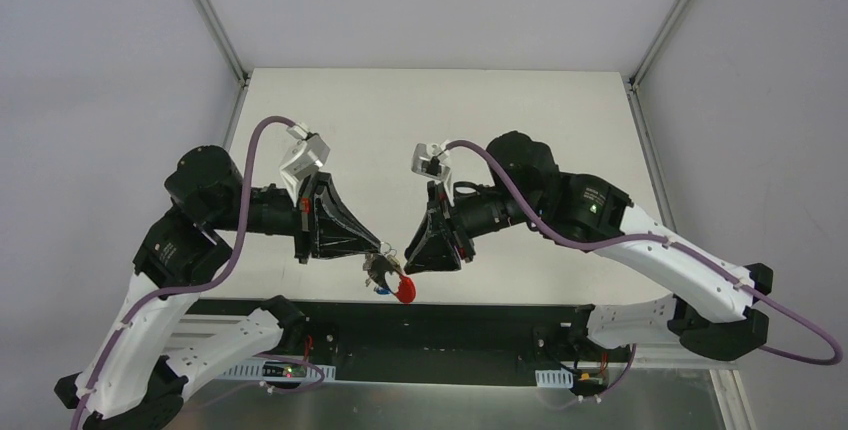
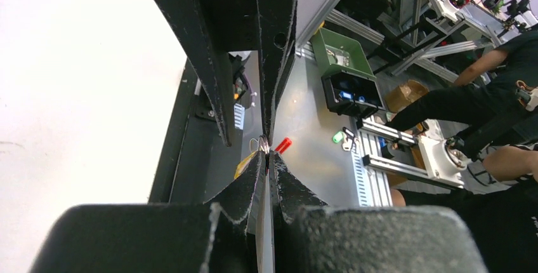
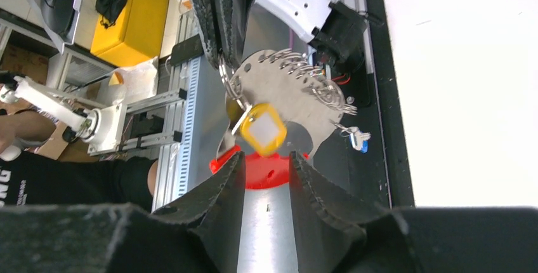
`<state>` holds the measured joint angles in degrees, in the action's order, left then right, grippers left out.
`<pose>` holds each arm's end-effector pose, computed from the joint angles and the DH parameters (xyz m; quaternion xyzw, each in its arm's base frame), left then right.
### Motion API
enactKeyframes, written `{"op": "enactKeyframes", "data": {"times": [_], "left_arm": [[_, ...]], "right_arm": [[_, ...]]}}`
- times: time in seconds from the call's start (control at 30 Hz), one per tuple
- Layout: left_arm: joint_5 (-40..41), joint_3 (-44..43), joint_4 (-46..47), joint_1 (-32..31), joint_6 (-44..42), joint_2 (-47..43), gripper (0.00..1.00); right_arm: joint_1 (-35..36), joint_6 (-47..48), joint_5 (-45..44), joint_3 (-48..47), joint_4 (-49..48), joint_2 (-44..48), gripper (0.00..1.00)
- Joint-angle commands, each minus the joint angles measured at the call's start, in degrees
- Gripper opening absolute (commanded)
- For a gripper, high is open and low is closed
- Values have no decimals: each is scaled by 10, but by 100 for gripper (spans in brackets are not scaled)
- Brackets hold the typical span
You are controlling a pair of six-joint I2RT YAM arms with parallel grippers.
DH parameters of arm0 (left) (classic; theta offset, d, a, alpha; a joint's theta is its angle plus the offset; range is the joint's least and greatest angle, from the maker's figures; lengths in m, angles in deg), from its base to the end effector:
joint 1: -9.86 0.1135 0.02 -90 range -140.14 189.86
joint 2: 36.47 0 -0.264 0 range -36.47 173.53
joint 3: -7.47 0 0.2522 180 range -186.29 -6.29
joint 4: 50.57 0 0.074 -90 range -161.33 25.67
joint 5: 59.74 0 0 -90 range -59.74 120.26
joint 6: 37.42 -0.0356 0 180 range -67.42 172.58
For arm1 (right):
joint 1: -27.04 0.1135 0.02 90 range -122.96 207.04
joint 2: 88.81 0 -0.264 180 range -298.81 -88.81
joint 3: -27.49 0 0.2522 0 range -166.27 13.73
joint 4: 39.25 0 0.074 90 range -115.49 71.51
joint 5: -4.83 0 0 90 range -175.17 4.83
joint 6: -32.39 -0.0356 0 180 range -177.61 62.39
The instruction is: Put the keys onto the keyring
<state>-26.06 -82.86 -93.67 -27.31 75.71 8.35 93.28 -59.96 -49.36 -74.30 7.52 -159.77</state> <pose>0.0643 -0.0859 0.4834 0.4127 0.5640 -0.6021 0.3862 0.0814 0.2366 0.4641 -0.5590 0.5466 0.5257 0.3351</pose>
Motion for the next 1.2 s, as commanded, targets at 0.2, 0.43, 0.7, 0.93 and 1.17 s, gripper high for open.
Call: {"op": "enactKeyframes", "data": {"times": [0.2,0.43,0.7,0.93,1.17], "left_arm": [[19,58,169,-4,9,-43,0],[18,134,357,-4,71,-83,0],[18,169,458,-4,108,-98,0],[21,184,483,-4,116,-106,0],[24,191,493,-4,117,-111,0]], "right_arm": [[21,77,-69,4,-104,56,35],[37,177,-78,46,-186,82,36],[52,226,-68,56,-233,76,35],[68,236,-68,49,-257,67,32],[77,240,-80,38,-263,52,25]]}}
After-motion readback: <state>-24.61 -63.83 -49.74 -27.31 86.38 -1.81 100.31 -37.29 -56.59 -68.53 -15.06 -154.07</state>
